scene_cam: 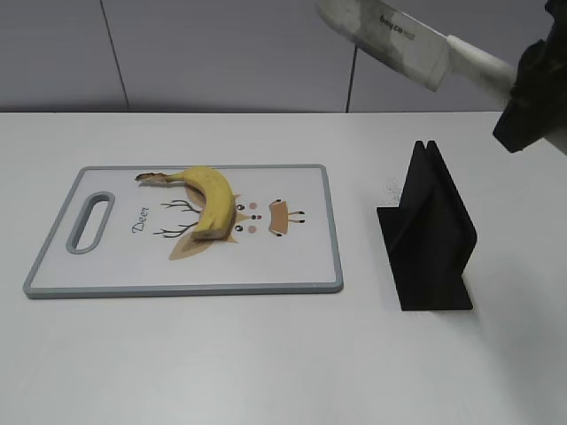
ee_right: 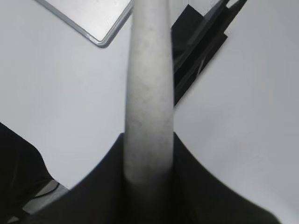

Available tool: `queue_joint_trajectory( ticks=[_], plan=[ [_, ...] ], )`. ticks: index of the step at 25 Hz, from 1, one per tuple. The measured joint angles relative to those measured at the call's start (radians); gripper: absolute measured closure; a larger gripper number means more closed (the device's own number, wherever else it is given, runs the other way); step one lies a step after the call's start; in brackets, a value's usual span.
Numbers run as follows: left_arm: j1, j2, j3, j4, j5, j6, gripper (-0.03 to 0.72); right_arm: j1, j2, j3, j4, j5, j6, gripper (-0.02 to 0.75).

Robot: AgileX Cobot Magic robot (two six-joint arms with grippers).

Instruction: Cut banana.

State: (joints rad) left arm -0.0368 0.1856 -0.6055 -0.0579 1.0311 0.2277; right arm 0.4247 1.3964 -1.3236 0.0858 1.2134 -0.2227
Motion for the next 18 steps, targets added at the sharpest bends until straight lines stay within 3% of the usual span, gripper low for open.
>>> queue_joint_trajectory(
  ticks=[12, 18],
  plan=[
    [-0.021, 0.255, -0.085, -0.045, -0.139, 0.196, 0.103, 0.0, 0.079, -0.034, 0.042, -0.009, -0.349, 0.568],
    [-0.058, 0.397, -0.117, -0.123, -0.161, 0.374, 0.103, 0.0, 0.156, -0.113, 0.053, -0.018, -0.451, 0.568]
  ],
)
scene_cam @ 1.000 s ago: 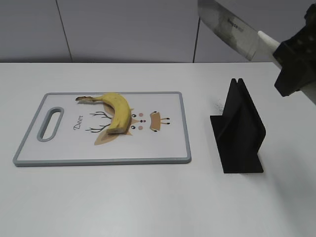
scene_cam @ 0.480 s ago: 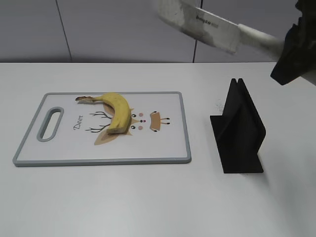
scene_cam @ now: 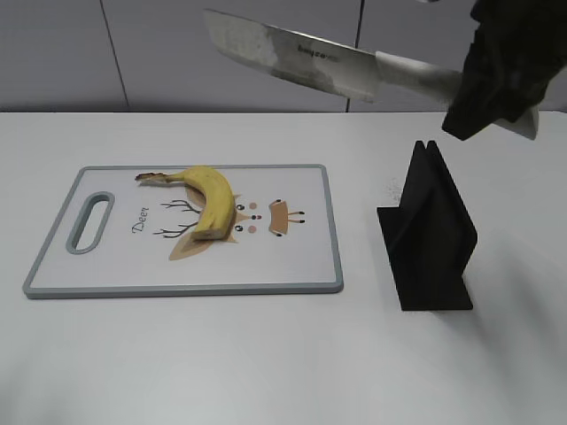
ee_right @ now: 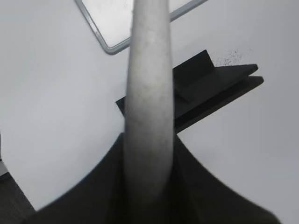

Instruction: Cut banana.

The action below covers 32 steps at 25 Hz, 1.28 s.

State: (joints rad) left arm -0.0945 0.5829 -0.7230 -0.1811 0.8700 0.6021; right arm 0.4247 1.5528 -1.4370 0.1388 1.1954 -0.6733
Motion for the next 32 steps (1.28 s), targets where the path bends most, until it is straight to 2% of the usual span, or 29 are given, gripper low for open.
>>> queue_joint_trajectory(
  ticks=[4, 9, 22, 27, 32],
  plan=[
    [-0.006, 0.114, -0.057, -0.055, -0.005, 0.126, 0.103, 0.0, 0.061, -0.067, 0.001, 0.001, -0.113, 0.568],
    [-0.006, 0.284, -0.193, -0.112, -0.002, 0.233, 0.103, 0.0, 0.128, -0.125, 0.005, 0.006, -0.271, 0.568],
    [-0.006, 0.737, -0.579, -0.315, 0.206, 0.643, 0.109, 0.001, 0.278, -0.255, 0.098, -0.017, -0.423, 0.568],
    [-0.016, 0.835, -0.637, -0.354, 0.229, 0.756, 0.116, 0.006, 0.317, -0.262, 0.113, -0.024, -0.454, 0.568],
    [-0.072, 0.903, -0.642, -0.356, 0.216, 0.824, 0.116, 0.038, 0.367, -0.274, 0.113, -0.043, -0.475, 0.568]
  ],
)
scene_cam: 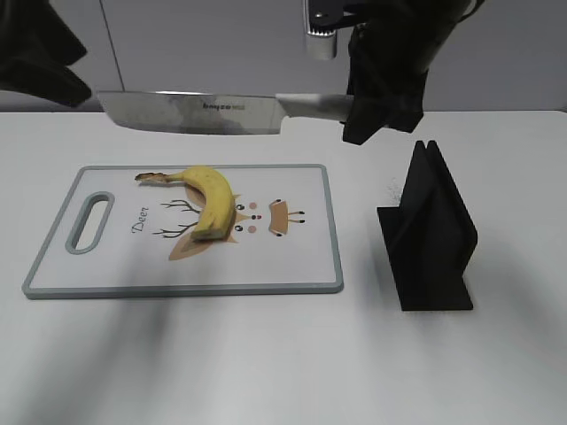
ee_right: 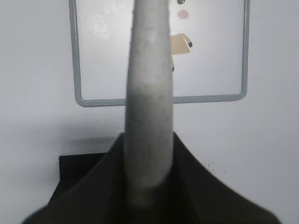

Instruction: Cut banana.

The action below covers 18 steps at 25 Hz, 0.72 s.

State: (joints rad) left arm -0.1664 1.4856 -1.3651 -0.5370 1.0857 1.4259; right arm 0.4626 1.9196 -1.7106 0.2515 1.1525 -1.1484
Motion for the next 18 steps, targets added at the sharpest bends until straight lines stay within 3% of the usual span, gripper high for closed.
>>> queue_joint_trajectory(
  ticks=[5, 18],
  plan=[
    [-0.055, 0.06, -0.001, 0.035, -0.058, 0.006, 0.119, 0.03, 0.058, -0.049, 0.004, -0.004, -0.011, 0.568],
    [-0.057, 0.179, -0.002, 0.072, -0.097, 0.008, 0.166, 0.042, 0.14, -0.077, 0.007, -0.013, -0.012, 0.568]
  ],
)
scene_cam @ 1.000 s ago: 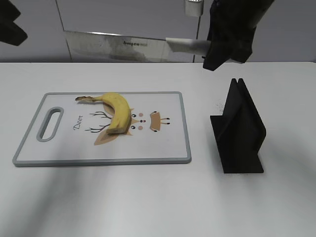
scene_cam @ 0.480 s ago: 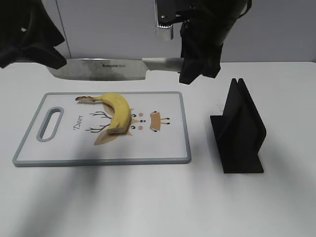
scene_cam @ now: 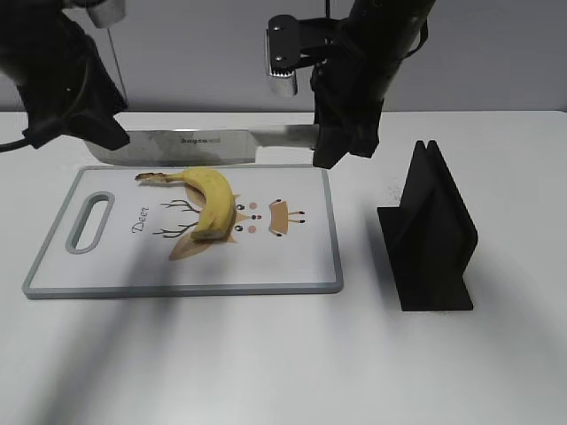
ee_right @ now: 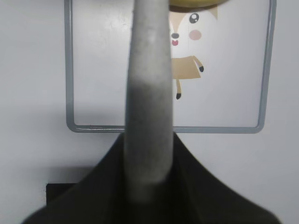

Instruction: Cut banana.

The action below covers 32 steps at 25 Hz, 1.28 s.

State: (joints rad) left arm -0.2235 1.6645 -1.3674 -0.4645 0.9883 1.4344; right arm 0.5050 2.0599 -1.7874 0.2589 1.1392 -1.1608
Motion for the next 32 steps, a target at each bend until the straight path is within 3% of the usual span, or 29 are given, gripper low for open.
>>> queue_joint_trajectory(
  ticks=[11, 15, 19, 21, 32],
  plan=[
    [0.0, 0.078, 0.0, 0.001, -0.04, 0.0, 0.178, 0.0, 0.003, 0.0, 0.0, -0.043, 0.0, 0.568],
    [0.0, 0.089, 0.0, 0.001, -0.071, 0.0, 0.308, 0.0, 0.006, 0.0, 0.0, -0.047, 0.0, 0.568],
    [-0.002, 0.089, 0.0, 0.001, -0.082, 0.0, 0.563, 0.0, 0.009, 0.0, 0.0, -0.066, 0.001, 0.568],
    [-0.003, 0.089, 0.0, 0.005, -0.083, 0.0, 0.638, 0.0, 0.014, -0.001, -0.003, -0.076, 0.008, 0.568],
    [-0.007, 0.141, 0.0, 0.004, -0.104, -0.007, 0.657, 0.002, 0.042, -0.002, -0.026, -0.051, 0.131, 0.561]
  ],
)
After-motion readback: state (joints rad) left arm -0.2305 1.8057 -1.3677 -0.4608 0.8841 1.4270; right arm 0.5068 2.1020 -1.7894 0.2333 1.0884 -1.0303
